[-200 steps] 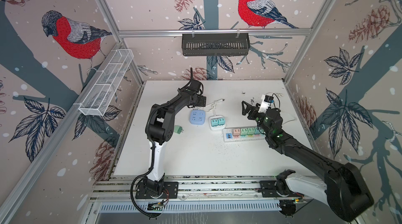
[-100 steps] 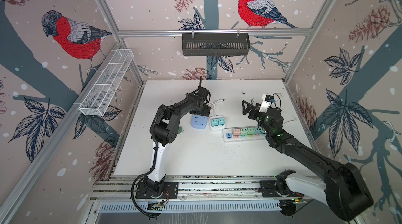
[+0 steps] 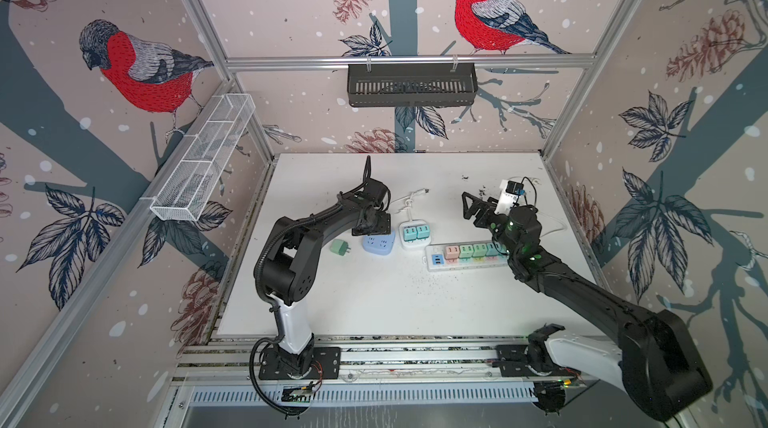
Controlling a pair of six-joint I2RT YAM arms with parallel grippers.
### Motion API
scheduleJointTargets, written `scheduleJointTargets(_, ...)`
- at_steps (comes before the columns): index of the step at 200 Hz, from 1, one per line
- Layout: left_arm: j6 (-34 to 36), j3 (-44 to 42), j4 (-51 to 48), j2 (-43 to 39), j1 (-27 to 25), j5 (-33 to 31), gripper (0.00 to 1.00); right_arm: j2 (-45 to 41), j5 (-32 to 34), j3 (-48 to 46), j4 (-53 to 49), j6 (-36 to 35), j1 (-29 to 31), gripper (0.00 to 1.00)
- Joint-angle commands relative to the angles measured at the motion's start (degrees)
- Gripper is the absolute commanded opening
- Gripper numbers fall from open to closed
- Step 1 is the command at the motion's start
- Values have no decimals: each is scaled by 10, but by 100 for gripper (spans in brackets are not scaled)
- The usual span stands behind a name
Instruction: Insert the plug
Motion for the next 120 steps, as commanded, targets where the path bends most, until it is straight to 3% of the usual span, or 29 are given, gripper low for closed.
scheduleJointTargets(1,-26,-21,35,-14,1,15,81,2,-11,0,10,9,-1,100)
scheduleJointTargets(50,-28,-41,53,-24,-26,34,82,0,-12,-2,9,9,-4,100)
scheduleJointTargets(120,-75,-151,120,-111,-77,64,82,14,-23,0,12,14,-6,100)
